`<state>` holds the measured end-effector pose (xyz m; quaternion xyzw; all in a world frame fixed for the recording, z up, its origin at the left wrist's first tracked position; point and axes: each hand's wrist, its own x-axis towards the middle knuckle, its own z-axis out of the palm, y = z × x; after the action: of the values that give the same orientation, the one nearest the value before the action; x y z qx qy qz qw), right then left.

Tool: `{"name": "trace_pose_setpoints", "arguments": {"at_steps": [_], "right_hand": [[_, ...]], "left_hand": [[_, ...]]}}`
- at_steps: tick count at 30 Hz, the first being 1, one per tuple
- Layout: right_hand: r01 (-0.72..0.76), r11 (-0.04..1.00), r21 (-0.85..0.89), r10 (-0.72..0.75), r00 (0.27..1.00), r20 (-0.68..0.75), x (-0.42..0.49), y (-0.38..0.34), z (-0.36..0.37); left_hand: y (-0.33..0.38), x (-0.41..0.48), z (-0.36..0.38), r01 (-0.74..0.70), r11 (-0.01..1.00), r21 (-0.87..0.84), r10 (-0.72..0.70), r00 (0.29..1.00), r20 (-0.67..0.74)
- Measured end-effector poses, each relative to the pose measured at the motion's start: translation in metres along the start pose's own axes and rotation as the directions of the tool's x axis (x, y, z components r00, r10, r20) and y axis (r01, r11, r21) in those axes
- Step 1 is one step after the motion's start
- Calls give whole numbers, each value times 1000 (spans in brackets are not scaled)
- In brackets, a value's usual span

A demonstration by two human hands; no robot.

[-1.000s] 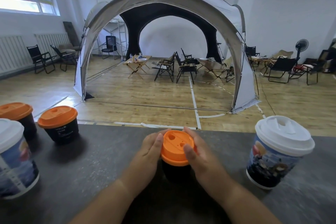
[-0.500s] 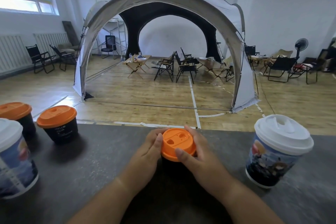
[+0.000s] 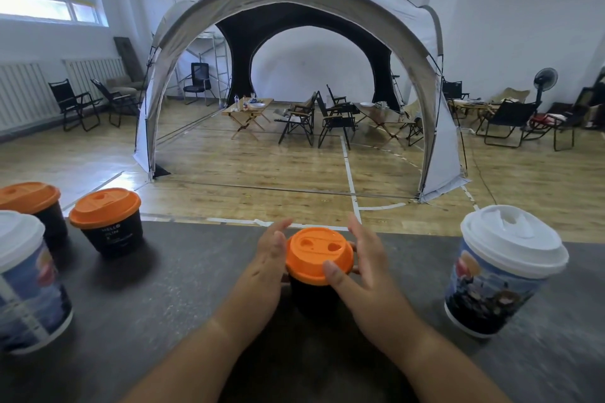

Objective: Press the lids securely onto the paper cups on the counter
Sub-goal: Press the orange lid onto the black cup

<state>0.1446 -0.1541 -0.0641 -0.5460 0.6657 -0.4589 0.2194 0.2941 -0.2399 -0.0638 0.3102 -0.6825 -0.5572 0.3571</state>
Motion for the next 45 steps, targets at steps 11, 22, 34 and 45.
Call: {"name": "trace_pose_setpoints", "arguments": {"at_steps": [11, 22, 34, 45], "right_hand": [[-36, 997, 69, 31, 998, 63, 4, 3, -3], [-92, 869, 485, 146, 987, -74, 3, -7, -13], [-109, 631, 768, 217, 975, -39, 7, -5, -8], [-82, 586, 806, 203, 978, -49, 6, -7, -9]], "left_hand": [[12, -7, 2, 53, 998, 25, -55, 990, 130], [9, -11, 13, 290, 866, -408, -200, 948, 248], [20, -16, 18, 373, 728, -574, -218, 921, 323], [22, -18, 20, 392, 709, -586, -221, 913, 343]]}}
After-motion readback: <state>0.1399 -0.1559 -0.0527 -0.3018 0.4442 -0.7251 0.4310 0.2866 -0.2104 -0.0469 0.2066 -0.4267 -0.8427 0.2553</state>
